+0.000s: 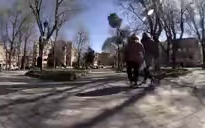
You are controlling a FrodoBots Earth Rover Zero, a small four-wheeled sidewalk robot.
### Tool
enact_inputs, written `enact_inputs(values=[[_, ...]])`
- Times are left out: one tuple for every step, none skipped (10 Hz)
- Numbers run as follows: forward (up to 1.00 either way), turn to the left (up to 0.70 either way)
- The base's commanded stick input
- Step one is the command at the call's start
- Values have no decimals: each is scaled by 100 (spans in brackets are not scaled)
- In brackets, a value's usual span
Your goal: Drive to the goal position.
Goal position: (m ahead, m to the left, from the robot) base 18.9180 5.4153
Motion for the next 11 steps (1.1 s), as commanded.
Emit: enact_inputs(values=[[85, 0], [85, 0], [85, 0], [85, 0], [85, 0], [85, 0], [85, 0], [85, 0], [85, 0], [85, 0], [85, 0]])
